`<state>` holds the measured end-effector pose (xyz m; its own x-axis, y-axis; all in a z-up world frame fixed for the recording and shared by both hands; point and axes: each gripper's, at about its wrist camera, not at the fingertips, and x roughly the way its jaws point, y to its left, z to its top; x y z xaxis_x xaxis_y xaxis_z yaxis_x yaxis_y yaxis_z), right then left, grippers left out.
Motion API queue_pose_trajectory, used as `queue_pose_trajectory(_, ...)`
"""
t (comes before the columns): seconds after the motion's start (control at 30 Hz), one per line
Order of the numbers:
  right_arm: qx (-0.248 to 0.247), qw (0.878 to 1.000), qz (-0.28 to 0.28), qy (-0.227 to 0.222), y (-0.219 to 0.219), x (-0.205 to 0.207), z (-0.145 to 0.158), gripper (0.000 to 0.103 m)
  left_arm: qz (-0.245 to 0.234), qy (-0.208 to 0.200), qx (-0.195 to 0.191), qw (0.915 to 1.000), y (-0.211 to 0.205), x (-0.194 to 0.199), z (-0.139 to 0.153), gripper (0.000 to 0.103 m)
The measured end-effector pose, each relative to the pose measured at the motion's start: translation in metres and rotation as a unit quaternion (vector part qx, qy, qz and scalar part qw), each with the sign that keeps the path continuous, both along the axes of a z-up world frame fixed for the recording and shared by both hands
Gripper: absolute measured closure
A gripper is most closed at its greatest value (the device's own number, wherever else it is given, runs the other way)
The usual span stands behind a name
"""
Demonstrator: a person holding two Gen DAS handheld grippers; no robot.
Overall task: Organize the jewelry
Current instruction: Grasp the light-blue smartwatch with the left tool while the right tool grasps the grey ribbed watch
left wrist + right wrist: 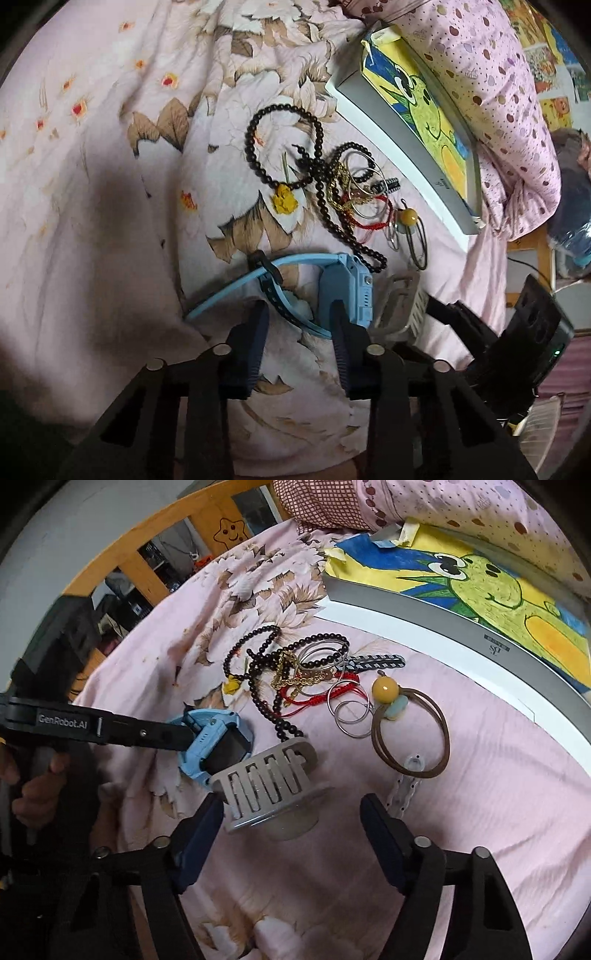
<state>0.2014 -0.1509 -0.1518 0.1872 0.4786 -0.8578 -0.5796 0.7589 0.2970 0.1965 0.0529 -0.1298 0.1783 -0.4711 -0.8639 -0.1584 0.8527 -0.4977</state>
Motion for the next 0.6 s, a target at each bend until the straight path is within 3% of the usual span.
queue_pose_trajectory(0.2, 0.013, 1.000, -0.003, -0.005, -0.001, 0.001, 0.001, 0.044, -0.016, -0.014, 0.030, 0.9993, -0.008, -0.002, 0.000, 0.086)
queue_pose_trajectory(0.3, 0.015, 1.000, -0.003, -0.004, 0.000, 0.001, 0.001, 0.055, -0.020, -0.020, 0.040, 0.9988, -0.012, -0.002, 0.000, 0.090)
queue_pose_trajectory(0.47, 0.017, 1.000, -0.020, -0.003, -0.004, 0.003, 0.000, 0.086, -0.027, -0.033, 0.052, 0.9977, -0.015, -0.002, 0.003, 0.097)
queue_pose_trajectory(0.6, 0.031, 0.998, -0.049, -0.001, -0.014, 0.008, 0.002, 0.093, -0.052, -0.071, 0.081, 0.9928, -0.027, -0.006, 0.013, 0.101)
